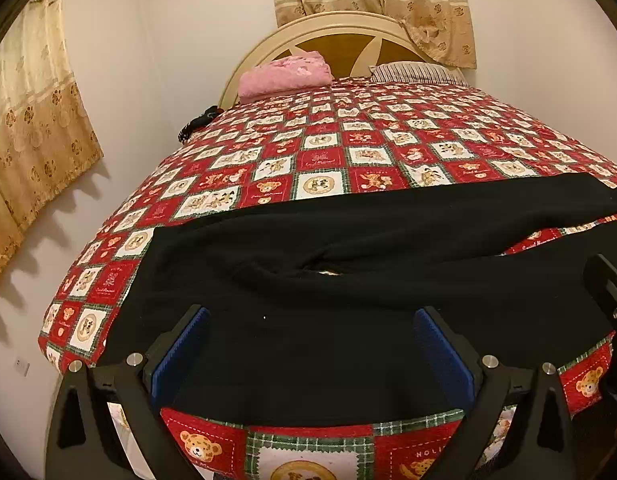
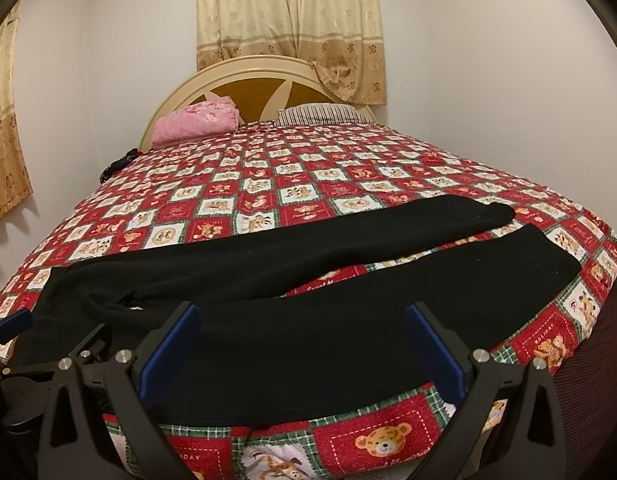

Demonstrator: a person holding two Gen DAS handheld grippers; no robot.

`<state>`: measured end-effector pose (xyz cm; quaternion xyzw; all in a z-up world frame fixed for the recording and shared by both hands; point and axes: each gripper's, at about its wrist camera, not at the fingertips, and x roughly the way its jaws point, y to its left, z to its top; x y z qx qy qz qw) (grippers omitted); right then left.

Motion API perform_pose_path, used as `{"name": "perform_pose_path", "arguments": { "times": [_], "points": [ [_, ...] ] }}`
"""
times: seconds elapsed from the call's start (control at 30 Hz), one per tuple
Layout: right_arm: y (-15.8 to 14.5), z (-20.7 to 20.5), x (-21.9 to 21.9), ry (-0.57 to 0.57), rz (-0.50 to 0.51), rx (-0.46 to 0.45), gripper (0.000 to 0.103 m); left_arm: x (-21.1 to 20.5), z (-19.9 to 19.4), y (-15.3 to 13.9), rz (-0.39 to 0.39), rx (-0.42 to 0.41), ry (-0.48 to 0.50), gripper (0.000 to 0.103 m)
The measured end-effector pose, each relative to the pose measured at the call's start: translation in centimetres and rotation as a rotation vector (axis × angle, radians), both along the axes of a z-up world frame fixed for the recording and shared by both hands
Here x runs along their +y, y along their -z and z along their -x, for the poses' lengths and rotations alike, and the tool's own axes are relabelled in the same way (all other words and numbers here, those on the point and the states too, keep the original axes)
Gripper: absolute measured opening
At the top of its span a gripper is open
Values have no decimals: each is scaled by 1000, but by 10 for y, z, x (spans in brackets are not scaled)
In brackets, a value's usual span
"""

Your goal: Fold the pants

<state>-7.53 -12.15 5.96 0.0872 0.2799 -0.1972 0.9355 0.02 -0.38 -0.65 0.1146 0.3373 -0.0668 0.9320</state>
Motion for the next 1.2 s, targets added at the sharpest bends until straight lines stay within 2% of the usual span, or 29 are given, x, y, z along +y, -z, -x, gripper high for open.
{"name": "perform_pose_path", "arguments": {
  "times": [0.5,0.8,0.93,1.07,1.1,1.17,1.2],
  "points": [
    [12,-11,-1,-5,14,39,103,22,-31,16,7,49,-42,102],
    [3,-38,-6,-40,45,61,103,45,-62,19,-1,62,-84,102],
    [-7,-61,-5,-121,73,55,103,73,-90,14,13,89,-110,102],
    [-7,-92,-9,-219,69,80,103,123,-128,9,18,137,-129,102],
    [-5,-100,-10,-246,70,88,101,139,-140,7,20,146,-142,102],
    [1,-119,-10,-305,76,117,86,170,-166,4,24,154,-184,102],
    [4,-129,-10,-335,80,143,84,183,-177,5,30,164,-198,102]
  ]
}}
